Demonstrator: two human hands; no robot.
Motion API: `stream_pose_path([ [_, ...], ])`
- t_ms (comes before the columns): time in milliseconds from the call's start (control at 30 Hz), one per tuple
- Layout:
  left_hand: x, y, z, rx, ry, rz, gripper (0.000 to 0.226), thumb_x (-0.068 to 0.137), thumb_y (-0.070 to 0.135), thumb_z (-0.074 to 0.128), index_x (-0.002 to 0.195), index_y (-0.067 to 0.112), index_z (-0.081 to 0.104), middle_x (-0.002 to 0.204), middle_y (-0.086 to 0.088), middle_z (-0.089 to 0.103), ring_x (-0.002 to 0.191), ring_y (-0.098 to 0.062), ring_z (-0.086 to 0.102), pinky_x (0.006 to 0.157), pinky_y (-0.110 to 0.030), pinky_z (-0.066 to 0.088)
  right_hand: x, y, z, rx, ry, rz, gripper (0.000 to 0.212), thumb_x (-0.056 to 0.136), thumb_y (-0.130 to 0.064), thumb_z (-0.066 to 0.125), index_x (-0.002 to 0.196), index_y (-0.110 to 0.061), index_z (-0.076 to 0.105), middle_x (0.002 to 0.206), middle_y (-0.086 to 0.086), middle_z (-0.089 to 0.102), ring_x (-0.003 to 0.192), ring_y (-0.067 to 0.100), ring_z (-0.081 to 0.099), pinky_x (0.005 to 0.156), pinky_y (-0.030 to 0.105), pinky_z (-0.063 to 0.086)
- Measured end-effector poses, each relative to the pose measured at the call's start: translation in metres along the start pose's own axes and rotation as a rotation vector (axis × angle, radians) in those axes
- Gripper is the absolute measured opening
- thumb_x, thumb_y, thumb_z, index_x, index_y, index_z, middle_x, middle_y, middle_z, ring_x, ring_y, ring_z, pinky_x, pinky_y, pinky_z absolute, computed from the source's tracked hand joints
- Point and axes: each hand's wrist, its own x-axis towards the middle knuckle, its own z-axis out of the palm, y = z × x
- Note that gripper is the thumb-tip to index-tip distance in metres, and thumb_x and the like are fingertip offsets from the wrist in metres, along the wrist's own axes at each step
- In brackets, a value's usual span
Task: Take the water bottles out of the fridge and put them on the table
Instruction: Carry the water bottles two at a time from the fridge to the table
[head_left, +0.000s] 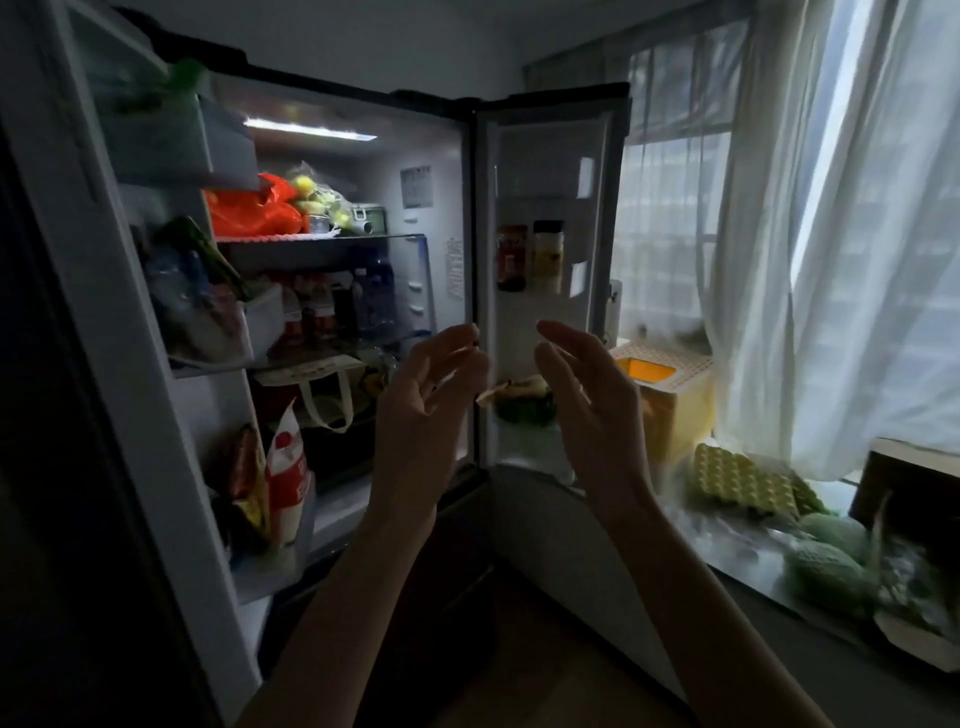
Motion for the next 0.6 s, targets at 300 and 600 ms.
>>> stream_pose_path([
  [300, 0.127, -0.097, 0.047, 0.157, 0.247, 0.055, 0.027, 0.093, 0.021, 0.064, 0.119, 0.019, 0.067, 0.109, 0.013, 0.071, 0.099, 0.005, 0.065, 0.08, -0.011, 0.049, 0.146, 0.142, 0.022, 0.201, -0.222, 0.033, 0.029, 0.097, -0.023, 0.061, 0.125, -0.016, 0.064, 0.107, -0.013, 0.07, 0.101, -0.003, 0.066, 0.082, 0.02, 0.055],
  [600, 0.237, -0.172, 0.017, 0.344, 0.445, 0.061, 0.026, 0.093, 0.026, 0.063, 0.119, 0.023, 0.066, 0.109, 0.016, 0.069, 0.1, 0.009, 0.062, 0.076, -0.005, 0.046, 0.249, 0.247, 0.107, 0.329, -0.38, 0.02, 0.03, 0.096, -0.029, 0.06, 0.125, -0.02, 0.063, 0.112, -0.016, 0.067, 0.105, -0.005, 0.064, 0.083, 0.007, 0.049],
])
